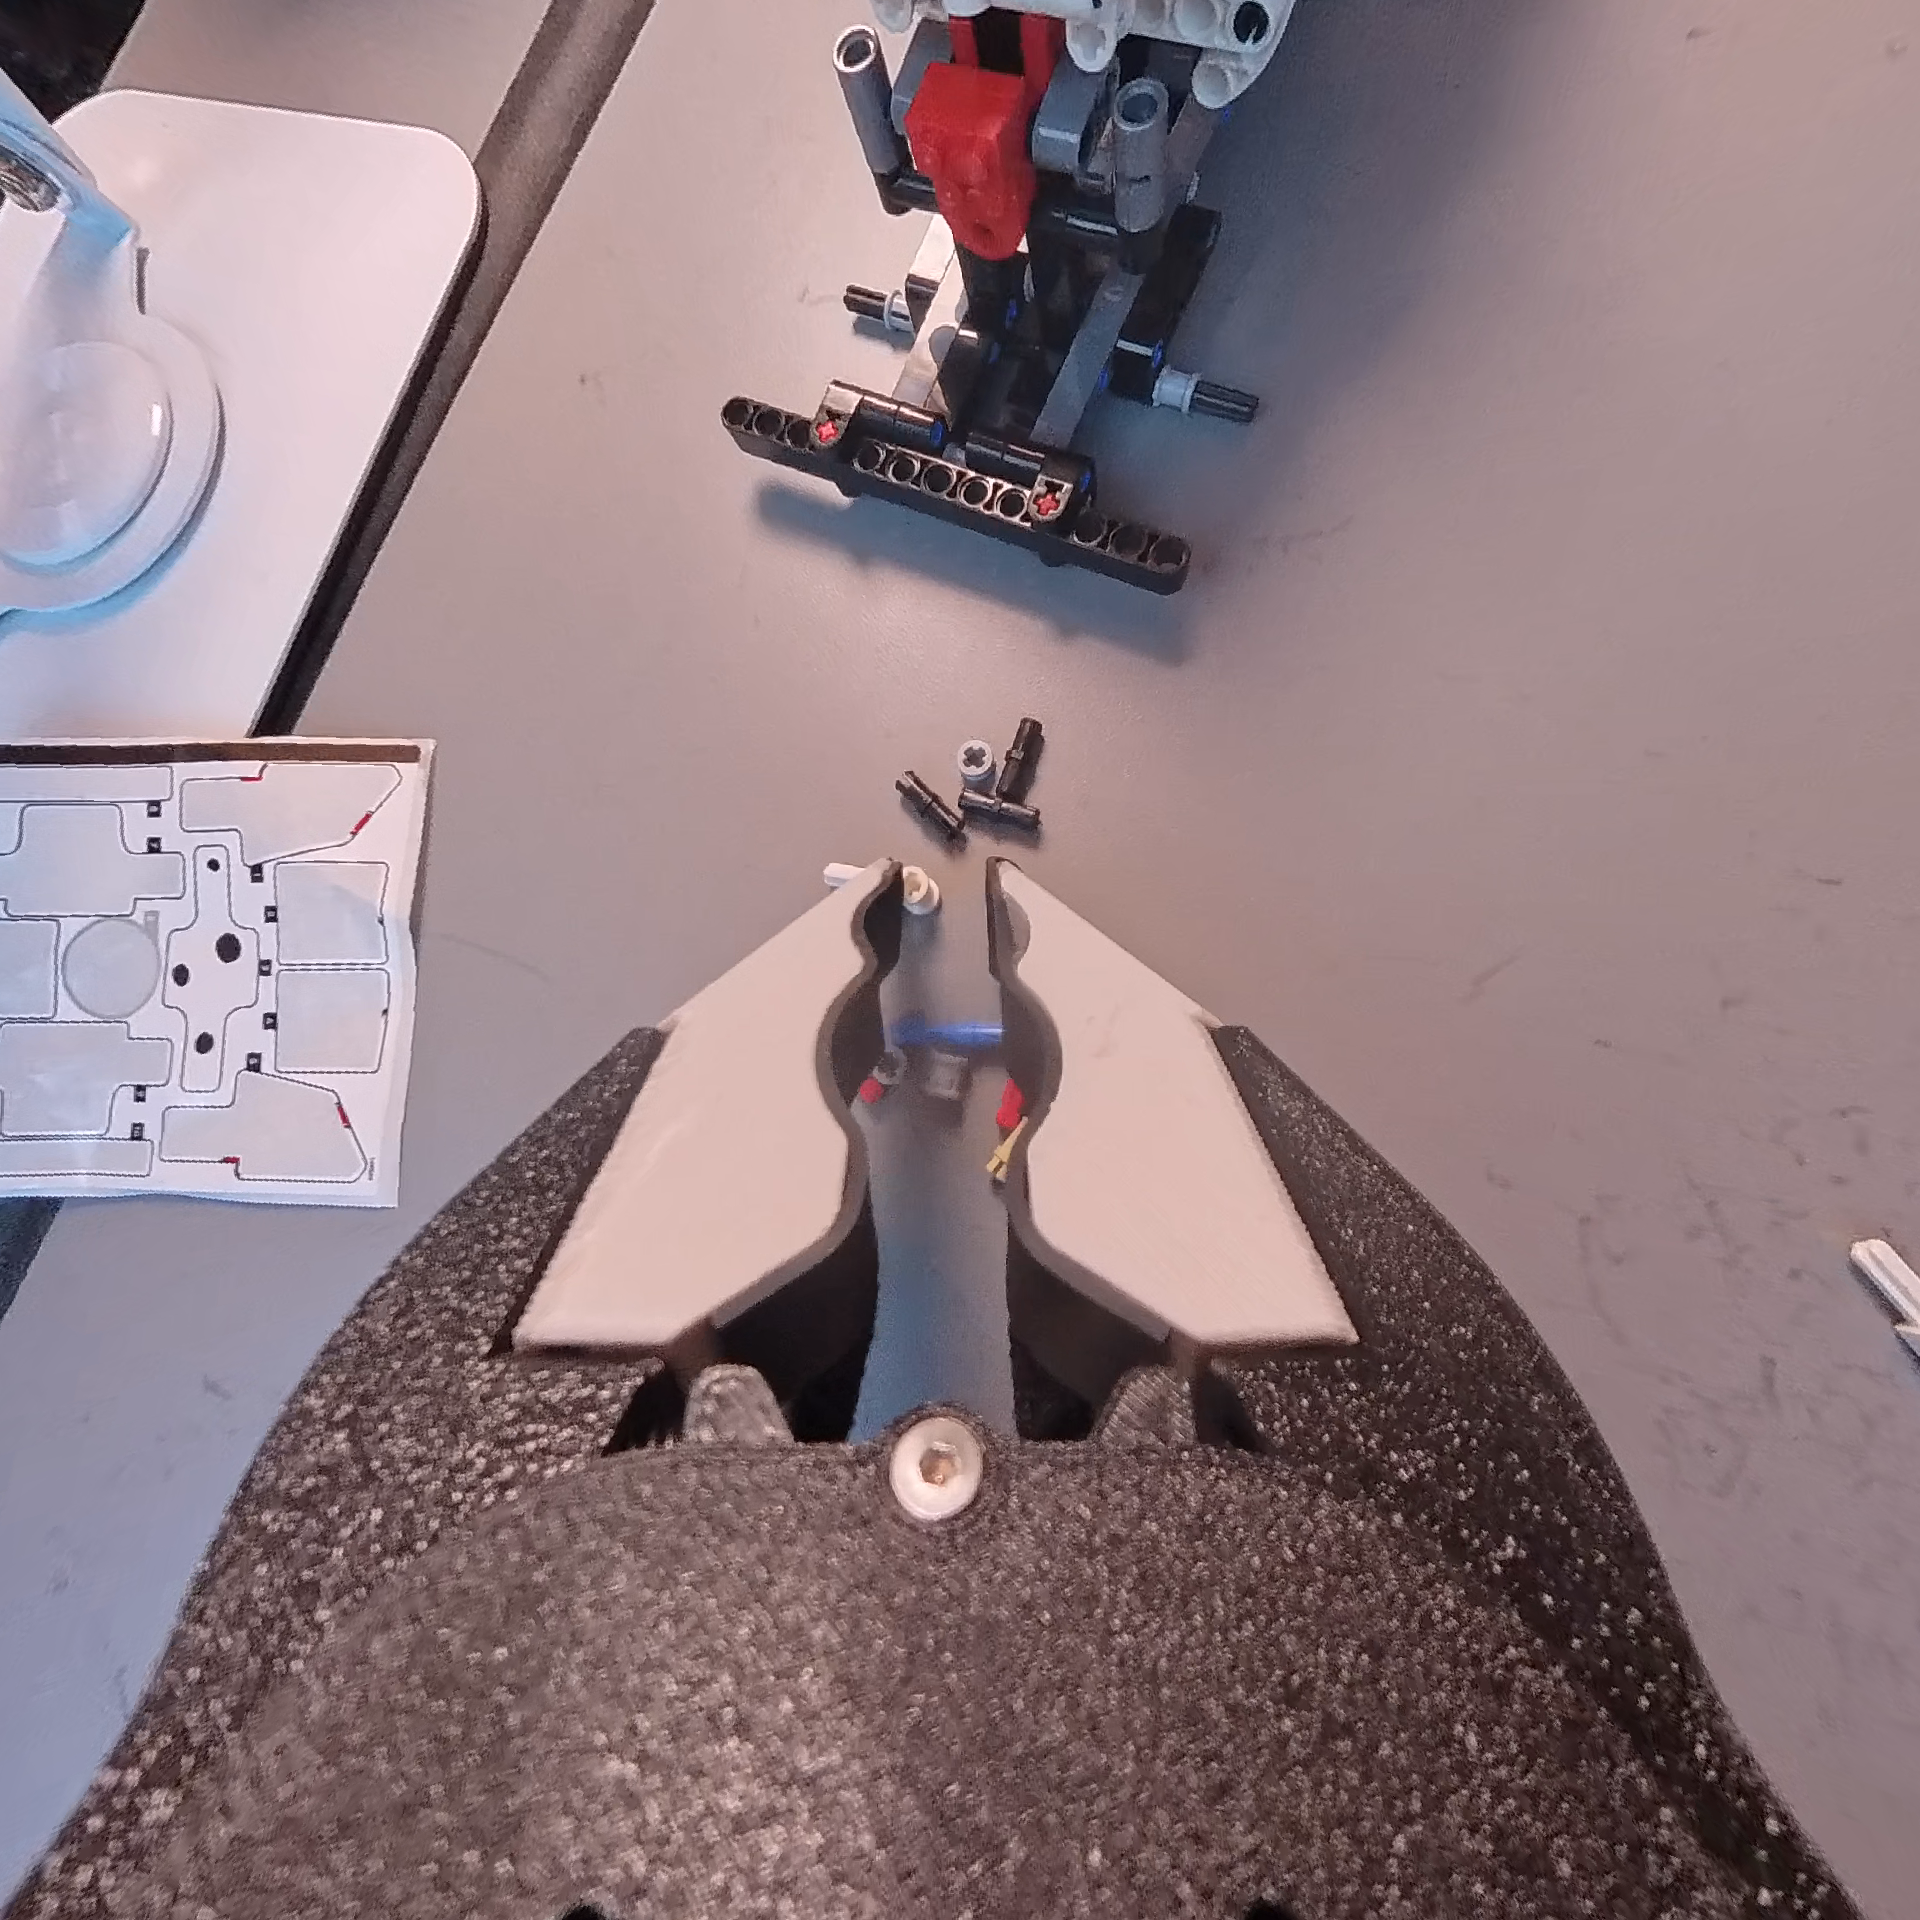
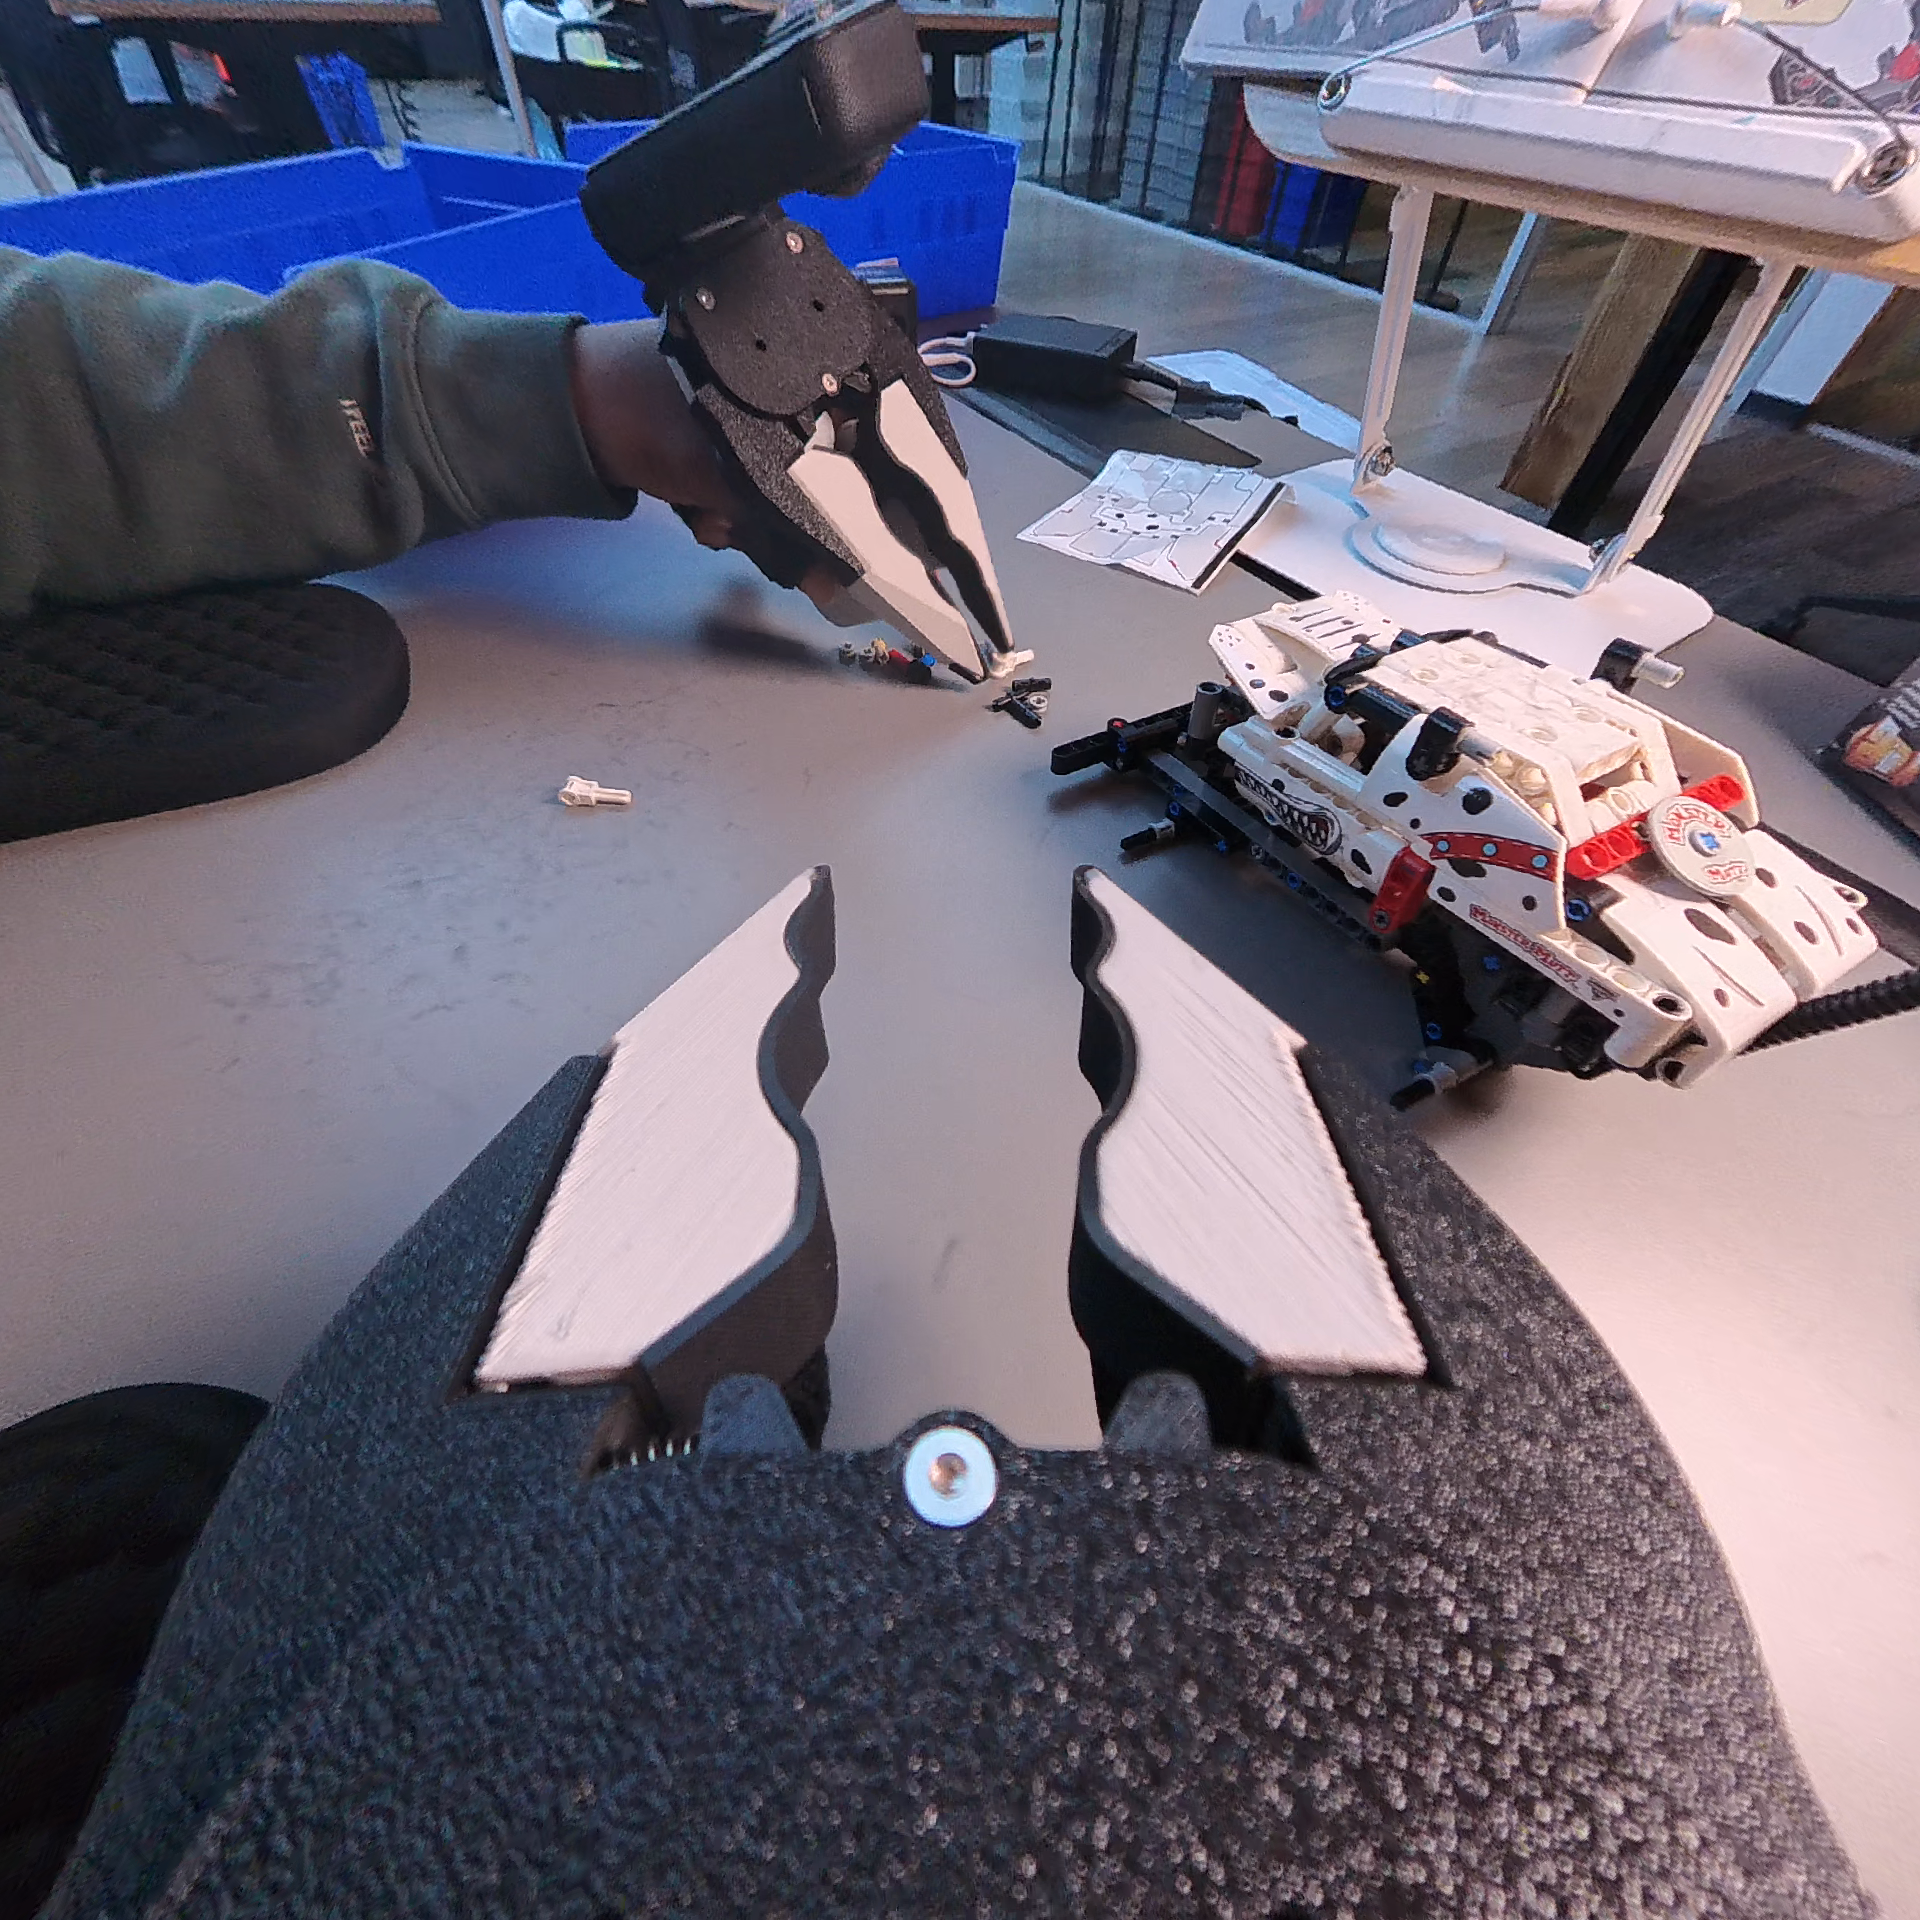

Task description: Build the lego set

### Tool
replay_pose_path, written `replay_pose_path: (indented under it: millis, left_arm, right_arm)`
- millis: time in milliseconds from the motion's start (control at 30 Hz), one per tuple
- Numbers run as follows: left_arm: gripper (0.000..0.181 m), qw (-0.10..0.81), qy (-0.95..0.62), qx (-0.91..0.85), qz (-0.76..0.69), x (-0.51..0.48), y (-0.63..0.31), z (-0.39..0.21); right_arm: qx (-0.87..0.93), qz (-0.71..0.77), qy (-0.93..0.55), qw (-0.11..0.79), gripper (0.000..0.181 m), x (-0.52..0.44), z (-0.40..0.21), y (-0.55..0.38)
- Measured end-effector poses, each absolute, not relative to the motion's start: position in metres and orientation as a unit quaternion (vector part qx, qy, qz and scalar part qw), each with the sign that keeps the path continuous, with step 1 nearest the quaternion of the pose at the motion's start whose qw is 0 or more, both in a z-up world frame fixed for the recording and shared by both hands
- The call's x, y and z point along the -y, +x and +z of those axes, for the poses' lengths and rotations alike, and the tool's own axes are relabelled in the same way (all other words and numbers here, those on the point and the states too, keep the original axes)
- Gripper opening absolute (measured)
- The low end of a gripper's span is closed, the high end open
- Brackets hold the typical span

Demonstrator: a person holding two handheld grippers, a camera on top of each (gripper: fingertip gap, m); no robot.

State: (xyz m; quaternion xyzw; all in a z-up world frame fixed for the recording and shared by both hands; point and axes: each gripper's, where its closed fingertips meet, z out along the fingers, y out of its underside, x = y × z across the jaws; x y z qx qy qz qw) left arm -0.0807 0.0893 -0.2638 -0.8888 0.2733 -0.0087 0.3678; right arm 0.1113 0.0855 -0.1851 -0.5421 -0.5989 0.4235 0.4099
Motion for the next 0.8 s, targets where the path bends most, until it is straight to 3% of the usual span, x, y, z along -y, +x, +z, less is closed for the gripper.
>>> replay_pose_path:
  millis: [167, 233, 533, 800]
  left_arm:
    - [0.02, 0.366, -0.889, -0.274, 0.016, -0.092, -0.085, -0.268]
    - [0.01, 0.371, -0.889, -0.267, 0.024, -0.093, -0.088, -0.268]
    - [0.008, 0.389, -0.885, -0.258, 0.007, -0.092, -0.088, -0.264]
    - [0.0, 0.43, -0.845, -0.291, -0.128, -0.031, -0.04, -0.228]
  right_arm:
    - [0.586, 0.435, -0.548, 0.409, 0.043, -0.087, -0.183, 0.11]
    - [0.586, 0.434, -0.548, 0.41, 0.043, -0.086, -0.182, 0.109]
    - [0.578, 0.441, -0.549, 0.413, 0.042, -0.087, -0.179, 0.108]
    - [0.574, 0.445, -0.547, 0.416, 0.041, -0.087, -0.177, 0.11]
